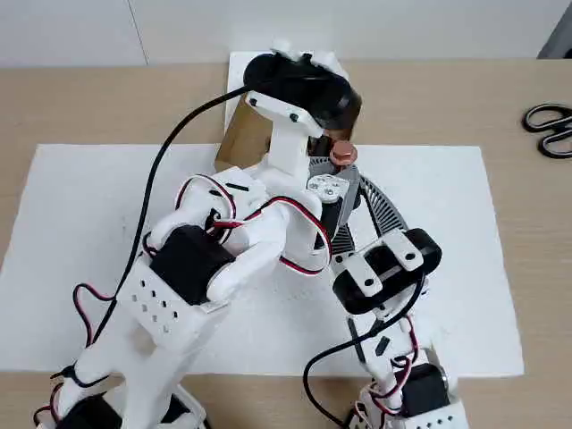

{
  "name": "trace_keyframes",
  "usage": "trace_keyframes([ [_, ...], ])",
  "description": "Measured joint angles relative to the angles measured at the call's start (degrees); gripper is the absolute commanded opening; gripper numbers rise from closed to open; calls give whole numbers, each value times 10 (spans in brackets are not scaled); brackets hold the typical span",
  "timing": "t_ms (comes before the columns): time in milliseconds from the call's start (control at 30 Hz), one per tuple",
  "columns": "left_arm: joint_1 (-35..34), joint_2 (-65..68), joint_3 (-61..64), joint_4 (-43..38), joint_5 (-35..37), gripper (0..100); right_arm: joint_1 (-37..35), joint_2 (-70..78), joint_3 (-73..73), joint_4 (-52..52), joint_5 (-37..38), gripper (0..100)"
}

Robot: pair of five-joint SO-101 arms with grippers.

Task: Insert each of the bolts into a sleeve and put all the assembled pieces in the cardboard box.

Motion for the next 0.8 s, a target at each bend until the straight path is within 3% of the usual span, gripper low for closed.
trace_keyframes([
  [800,0,4,2,0,0,6,0,0,9,0,4,2],
])
